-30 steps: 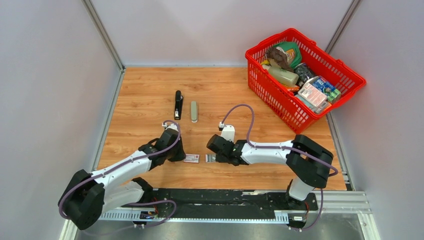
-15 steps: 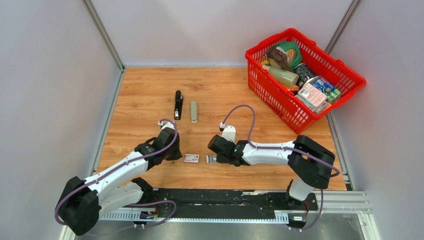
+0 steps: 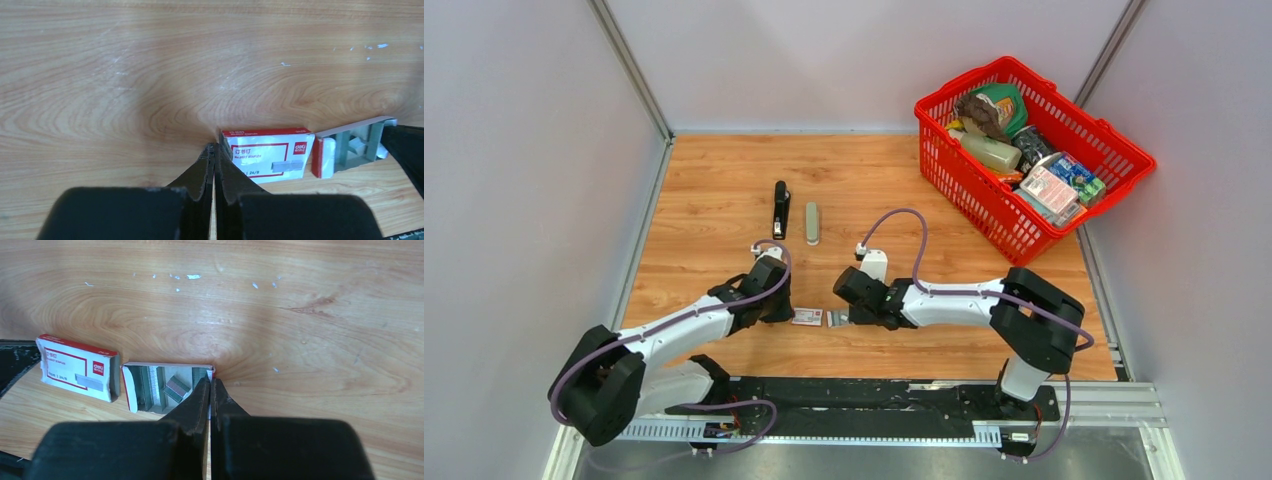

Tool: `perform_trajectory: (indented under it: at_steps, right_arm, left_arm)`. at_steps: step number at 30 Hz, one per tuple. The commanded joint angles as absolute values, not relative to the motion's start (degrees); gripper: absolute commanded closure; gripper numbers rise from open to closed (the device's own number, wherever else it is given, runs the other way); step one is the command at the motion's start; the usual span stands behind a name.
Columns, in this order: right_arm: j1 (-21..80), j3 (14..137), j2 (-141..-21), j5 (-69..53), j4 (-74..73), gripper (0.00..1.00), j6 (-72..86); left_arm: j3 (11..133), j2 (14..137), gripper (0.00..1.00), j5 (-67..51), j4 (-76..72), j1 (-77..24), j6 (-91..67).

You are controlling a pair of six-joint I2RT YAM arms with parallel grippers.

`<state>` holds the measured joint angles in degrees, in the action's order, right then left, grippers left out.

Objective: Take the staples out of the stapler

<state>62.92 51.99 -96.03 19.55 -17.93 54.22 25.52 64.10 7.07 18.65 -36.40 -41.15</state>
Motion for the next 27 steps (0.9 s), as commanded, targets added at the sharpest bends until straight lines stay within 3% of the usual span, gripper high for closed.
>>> perform_trajectory:
  at_steps: [1, 12, 27]
  right_arm:
    - [62.75, 54.23, -97.56, 18.90, -15.29, 1.00, 55.28]
    - [62.84, 55.63, -99.84, 18.28, -15.03, 0.99, 56.42]
    - [62.58, 54.76, -99.14, 19.86, -16.00, 0.98, 57.04]
  left_arm:
    - [24.61, 65.82, 0.97, 5.19, 14.68, -36.65, -40.69]
    - [22.85, 66.01, 0.99, 2.99, 13.01, -36.65, -41.57]
    - [18.46, 56.70, 1.00, 2.90, 18.45, -36.65, -42.54]
